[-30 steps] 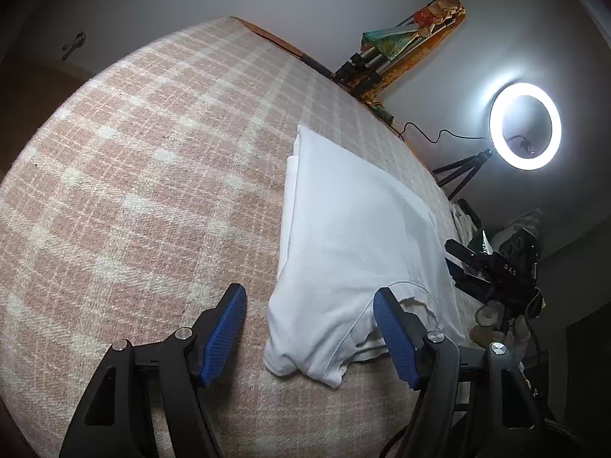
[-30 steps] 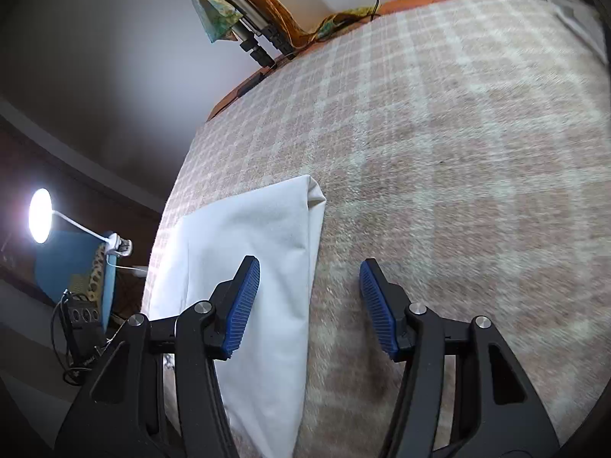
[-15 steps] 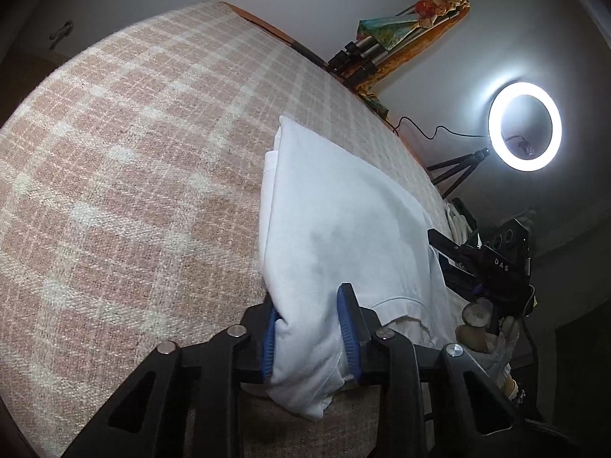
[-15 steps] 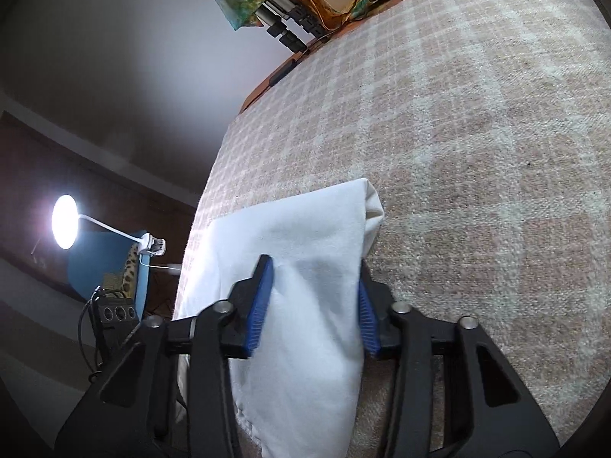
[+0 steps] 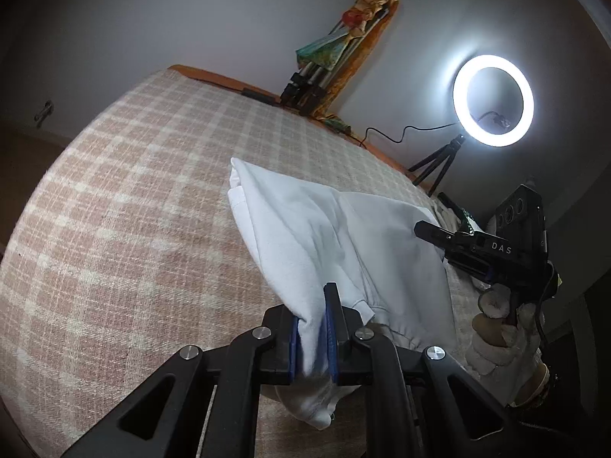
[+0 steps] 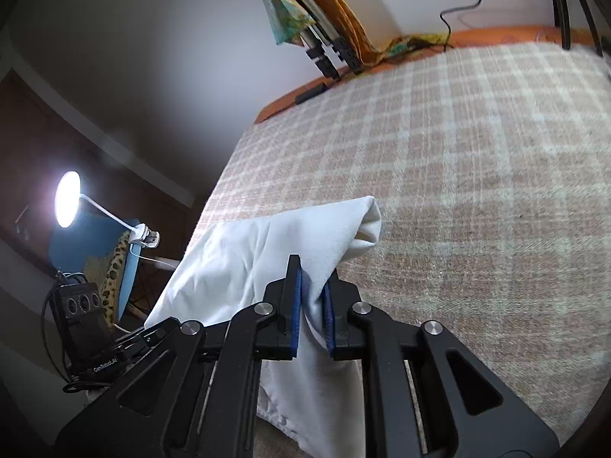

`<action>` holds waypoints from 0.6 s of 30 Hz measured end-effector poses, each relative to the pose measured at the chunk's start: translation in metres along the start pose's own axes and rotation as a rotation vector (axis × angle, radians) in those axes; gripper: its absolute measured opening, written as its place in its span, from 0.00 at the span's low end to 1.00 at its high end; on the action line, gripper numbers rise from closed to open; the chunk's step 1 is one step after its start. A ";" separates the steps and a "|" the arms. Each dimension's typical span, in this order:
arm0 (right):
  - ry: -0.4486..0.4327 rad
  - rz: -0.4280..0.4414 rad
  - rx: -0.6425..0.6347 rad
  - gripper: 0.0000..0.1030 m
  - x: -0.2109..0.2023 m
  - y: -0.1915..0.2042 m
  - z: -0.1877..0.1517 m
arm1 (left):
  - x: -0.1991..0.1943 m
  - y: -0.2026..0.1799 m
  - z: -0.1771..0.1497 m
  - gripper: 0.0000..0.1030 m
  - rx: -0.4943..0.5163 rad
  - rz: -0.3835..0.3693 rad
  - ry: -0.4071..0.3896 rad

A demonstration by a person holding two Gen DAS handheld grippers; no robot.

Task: Fold small clothes
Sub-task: 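Lift the folded shirt with both tools and carry it onto the dark green cloth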

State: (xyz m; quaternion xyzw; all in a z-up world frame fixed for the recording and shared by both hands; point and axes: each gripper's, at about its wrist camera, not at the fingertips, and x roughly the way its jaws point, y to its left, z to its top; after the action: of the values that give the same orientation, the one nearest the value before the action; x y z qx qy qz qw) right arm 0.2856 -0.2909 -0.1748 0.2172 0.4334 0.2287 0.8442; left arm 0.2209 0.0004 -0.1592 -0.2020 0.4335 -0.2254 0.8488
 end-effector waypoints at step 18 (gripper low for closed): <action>-0.175 -0.111 -0.028 0.10 -0.147 -0.030 0.014 | 0.041 -0.136 0.016 0.09 0.168 -0.126 0.005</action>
State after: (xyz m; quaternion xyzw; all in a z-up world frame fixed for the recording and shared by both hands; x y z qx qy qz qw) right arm 0.2266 -0.4020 -0.0917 0.2000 0.3662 0.1677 0.8932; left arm 0.2274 -0.1314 -0.1034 -0.1565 0.4016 -0.3143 0.8458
